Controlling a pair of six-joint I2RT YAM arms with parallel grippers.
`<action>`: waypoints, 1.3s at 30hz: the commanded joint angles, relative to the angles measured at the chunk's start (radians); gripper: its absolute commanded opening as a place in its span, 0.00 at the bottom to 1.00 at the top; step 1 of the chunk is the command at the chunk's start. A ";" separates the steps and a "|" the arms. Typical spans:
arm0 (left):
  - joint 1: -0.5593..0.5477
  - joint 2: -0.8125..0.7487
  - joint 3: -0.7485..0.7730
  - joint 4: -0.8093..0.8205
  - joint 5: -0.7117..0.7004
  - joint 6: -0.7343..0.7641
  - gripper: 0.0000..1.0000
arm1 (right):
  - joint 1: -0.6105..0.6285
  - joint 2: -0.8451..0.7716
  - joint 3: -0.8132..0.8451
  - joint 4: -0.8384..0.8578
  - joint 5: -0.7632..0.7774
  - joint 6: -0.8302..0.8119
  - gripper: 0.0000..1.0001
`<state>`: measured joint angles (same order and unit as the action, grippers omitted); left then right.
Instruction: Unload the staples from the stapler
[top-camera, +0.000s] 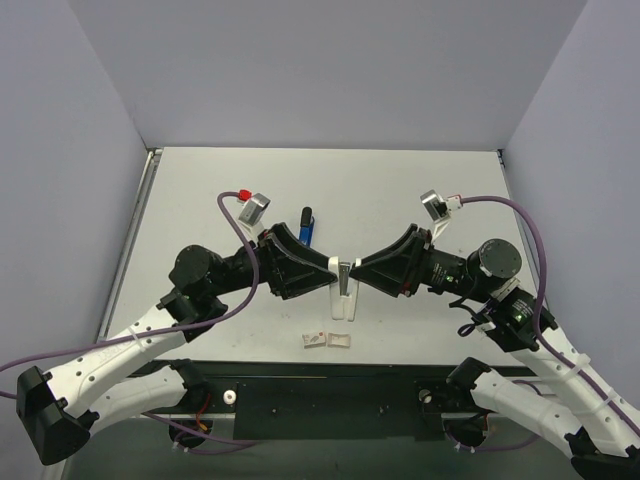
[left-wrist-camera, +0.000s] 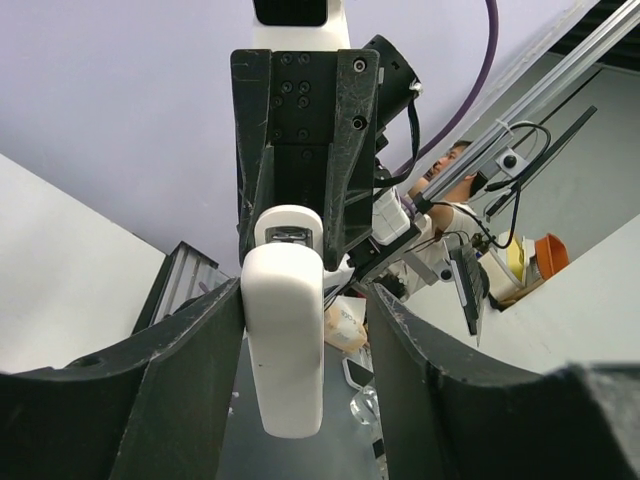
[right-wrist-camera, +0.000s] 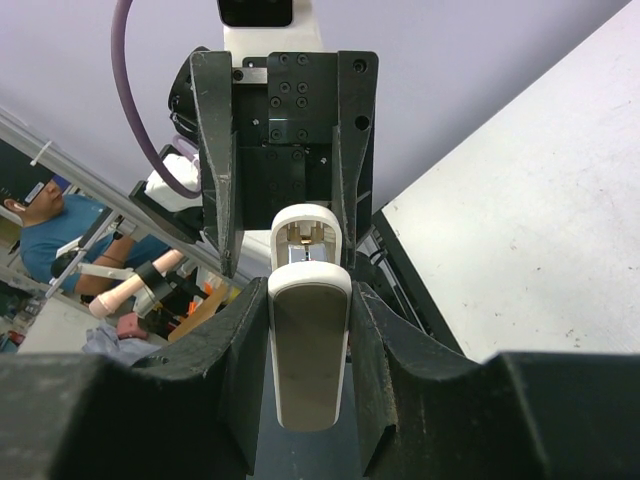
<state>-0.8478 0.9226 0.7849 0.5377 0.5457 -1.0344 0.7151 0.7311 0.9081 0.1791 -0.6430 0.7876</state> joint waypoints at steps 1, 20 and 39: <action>0.006 -0.014 0.001 0.087 -0.016 -0.013 0.59 | 0.009 -0.016 -0.003 0.126 0.014 0.013 0.00; 0.004 0.012 -0.004 0.120 -0.018 -0.015 0.49 | 0.027 -0.006 -0.015 0.146 0.017 0.019 0.00; -0.004 -0.024 0.060 -0.100 -0.041 0.131 0.00 | 0.026 -0.050 0.035 -0.058 0.069 -0.094 0.38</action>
<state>-0.8505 0.9310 0.7849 0.4976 0.5262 -0.9787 0.7395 0.7166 0.8921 0.1516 -0.6010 0.7555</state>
